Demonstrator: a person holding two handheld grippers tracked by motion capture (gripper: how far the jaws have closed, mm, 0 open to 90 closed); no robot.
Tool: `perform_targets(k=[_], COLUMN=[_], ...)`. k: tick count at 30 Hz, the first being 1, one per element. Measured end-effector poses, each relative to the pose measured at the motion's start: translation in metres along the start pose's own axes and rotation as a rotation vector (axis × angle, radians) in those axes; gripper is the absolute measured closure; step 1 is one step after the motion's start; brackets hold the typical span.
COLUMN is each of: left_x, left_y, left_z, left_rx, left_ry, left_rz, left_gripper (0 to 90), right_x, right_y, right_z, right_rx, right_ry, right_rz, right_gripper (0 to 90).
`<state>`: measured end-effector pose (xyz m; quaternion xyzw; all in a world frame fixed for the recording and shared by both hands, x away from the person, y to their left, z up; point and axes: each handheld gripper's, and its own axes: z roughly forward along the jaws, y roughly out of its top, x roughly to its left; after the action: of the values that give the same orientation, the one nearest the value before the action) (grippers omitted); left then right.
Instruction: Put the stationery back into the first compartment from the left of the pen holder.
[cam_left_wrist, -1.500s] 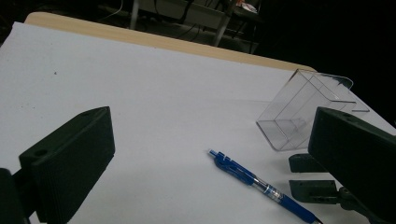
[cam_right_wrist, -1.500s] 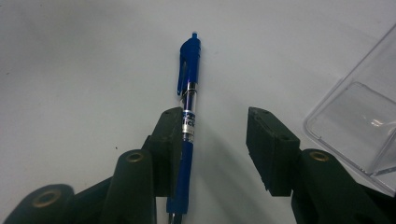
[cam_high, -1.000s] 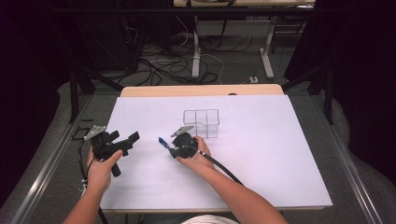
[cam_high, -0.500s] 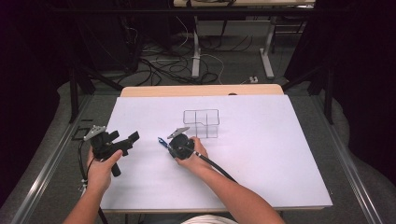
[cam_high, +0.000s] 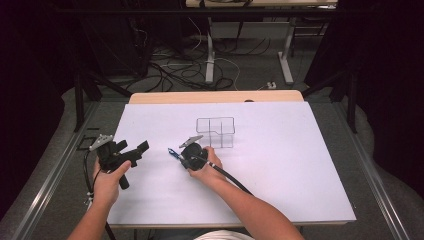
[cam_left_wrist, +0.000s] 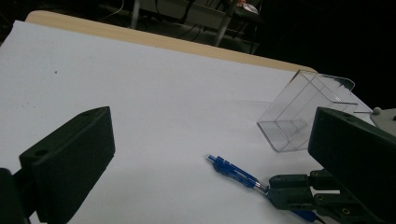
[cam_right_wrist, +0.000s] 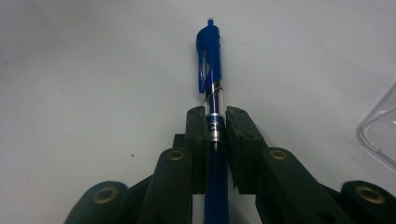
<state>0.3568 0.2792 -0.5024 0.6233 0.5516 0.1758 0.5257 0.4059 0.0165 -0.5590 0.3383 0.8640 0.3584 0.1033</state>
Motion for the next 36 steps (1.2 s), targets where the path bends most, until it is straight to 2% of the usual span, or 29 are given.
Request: perform_targets(k=[13,16,21,32,36], left_x=[0.000,0.001,0.002,0.003,0.003], left_y=[0.000,0.001,0.003,0.003,0.003], left_z=[0.000,-0.001,-0.003,-0.004,-0.004], left_rx=[-0.008,-0.009,-0.014,-0.029,-0.030], left_ry=[0.000,0.002,0.004,0.013,0.013], left_rz=[-0.001,0.002,-0.005,-0.009,-0.010], left_gripper=[0.4,0.4,0.4,0.5,0.5], right_x=[0.004,0.003,0.004,0.001,0.001], right_y=[0.002,0.004,0.006,0.007,0.006], right_z=[-0.007,-0.014,-0.024,-0.062,-0.083], right_rx=[-0.022,-0.056,-0.096,-0.210,-0.250], right_ry=[0.007,0.011,0.011,-0.008,-0.044], right_rz=[-0.017,-0.044,-0.058,-0.082,-0.143], right_gripper=[79.8,79.8,79.8,79.8,79.8])
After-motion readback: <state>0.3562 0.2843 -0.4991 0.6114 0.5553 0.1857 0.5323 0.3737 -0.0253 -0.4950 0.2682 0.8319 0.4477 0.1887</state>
